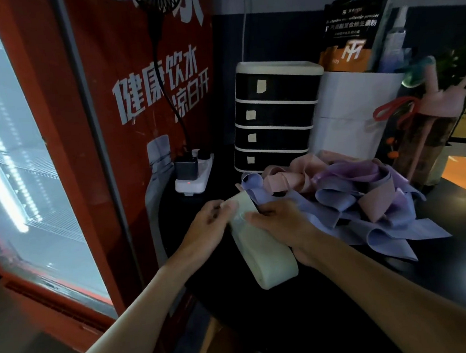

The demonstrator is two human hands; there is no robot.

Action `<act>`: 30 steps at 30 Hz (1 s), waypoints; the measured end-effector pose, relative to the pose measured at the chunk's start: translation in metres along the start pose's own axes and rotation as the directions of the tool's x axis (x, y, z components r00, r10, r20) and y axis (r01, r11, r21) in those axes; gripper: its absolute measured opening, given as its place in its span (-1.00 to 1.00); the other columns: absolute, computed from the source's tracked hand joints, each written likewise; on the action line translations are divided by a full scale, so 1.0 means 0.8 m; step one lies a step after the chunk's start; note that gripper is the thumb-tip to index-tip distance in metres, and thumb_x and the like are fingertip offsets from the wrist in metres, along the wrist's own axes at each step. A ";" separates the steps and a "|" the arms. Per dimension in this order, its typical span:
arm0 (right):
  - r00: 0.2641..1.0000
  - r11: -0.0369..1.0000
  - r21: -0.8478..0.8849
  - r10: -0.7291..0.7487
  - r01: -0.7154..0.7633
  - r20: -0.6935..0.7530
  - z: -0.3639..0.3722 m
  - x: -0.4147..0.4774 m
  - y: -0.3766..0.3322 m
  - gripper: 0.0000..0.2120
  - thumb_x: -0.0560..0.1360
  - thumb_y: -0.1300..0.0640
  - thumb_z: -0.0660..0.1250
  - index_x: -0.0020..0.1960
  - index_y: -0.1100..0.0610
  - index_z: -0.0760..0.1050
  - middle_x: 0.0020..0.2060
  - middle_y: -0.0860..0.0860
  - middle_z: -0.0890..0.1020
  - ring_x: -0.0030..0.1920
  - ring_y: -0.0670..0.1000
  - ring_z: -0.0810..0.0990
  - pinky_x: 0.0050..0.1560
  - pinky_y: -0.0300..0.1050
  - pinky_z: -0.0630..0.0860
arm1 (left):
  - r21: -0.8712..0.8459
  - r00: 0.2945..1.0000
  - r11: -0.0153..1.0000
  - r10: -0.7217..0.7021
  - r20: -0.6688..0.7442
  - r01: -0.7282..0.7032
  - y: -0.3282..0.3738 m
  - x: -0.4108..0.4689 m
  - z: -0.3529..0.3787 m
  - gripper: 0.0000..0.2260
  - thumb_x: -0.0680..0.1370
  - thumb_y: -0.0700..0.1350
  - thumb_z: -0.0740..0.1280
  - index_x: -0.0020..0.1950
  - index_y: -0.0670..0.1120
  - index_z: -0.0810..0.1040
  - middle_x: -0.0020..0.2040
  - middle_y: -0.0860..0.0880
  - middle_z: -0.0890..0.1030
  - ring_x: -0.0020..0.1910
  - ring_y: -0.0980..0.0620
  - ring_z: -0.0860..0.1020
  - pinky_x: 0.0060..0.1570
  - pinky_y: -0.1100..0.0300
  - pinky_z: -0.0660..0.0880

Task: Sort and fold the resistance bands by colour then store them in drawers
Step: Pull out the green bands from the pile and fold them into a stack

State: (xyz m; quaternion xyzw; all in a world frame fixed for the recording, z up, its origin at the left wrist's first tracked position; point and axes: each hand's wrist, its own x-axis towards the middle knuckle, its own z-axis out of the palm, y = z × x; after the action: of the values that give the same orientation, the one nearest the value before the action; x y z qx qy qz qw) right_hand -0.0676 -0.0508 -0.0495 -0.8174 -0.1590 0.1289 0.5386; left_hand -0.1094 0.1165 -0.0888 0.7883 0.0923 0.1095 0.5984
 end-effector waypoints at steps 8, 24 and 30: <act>0.998 0.990 -0.124 -0.058 0.060 0.021 0.000 -0.028 -0.009 -0.70 0.55 0.17 0.30 -0.34 0.14 0.34 -0.51 -0.08 0.37 -0.55 -0.20 0.34 -0.53 -0.41 0.23 | 0.145 0.999 0.989 0.029 -0.019 -0.026 -0.004 0.004 -0.001 -0.22 0.25 0.45 0.34 0.35 0.06 0.45 0.23 0.08 0.58 0.23 0.11 0.54 0.29 -0.01 0.47; 0.973 0.985 -0.022 0.175 -0.174 0.148 -0.010 -0.079 -0.014 -0.87 0.46 0.04 0.48 -0.09 0.02 0.54 -0.18 -0.10 0.62 -0.24 -0.17 0.57 -0.41 -0.38 0.43 | 0.045 0.971 0.999 -0.019 0.237 0.008 0.009 0.012 -0.039 -0.51 0.48 -0.10 0.51 0.37 -0.06 0.46 0.17 -0.01 0.65 0.15 0.08 0.63 0.20 0.17 0.53; 0.961 0.978 -0.001 0.207 -0.210 0.184 0.012 -0.074 -0.015 -0.41 0.23 -0.08 0.55 0.17 0.13 0.48 0.04 0.02 0.59 -0.07 -0.04 0.61 -0.19 -0.24 0.57 | 0.013 0.951 1.000 -0.011 0.308 0.008 0.009 0.009 -0.058 -0.45 0.47 -0.23 0.50 0.43 -0.08 0.42 0.27 -0.08 0.60 0.21 0.03 0.60 0.20 0.18 0.53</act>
State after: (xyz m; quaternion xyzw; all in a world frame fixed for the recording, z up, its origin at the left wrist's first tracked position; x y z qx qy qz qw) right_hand -0.1270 -0.0624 -0.0400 -0.8093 -0.1197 0.2608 0.5126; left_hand -0.1159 0.1594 -0.0696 0.7988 0.0024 -0.0183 0.6013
